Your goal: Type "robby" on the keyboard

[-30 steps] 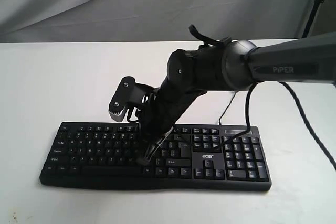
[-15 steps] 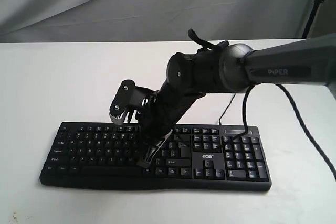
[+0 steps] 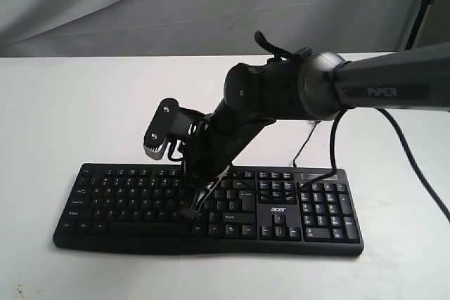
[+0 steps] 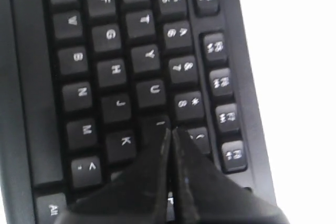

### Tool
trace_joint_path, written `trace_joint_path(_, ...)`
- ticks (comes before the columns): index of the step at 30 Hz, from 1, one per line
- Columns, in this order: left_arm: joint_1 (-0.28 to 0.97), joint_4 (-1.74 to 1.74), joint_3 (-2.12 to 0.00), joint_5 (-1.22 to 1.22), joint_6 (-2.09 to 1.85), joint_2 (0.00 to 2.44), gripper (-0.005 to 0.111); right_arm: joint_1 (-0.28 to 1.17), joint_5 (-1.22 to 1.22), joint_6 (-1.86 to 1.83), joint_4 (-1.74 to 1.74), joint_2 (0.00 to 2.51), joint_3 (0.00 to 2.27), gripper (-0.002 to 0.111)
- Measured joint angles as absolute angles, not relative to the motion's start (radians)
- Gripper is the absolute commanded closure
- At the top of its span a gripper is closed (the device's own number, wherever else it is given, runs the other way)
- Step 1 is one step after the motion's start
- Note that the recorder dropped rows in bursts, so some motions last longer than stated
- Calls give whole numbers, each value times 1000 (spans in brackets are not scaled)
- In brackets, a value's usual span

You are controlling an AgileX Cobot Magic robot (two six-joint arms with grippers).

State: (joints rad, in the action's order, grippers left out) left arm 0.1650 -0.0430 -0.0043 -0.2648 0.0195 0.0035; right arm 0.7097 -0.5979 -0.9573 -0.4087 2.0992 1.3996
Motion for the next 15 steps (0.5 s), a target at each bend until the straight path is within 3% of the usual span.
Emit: trace_joint_path(15, 165, -43, -4, -265, 20, 3, 107, 790, -544, -1149, -660, 2102, 1400, 108)
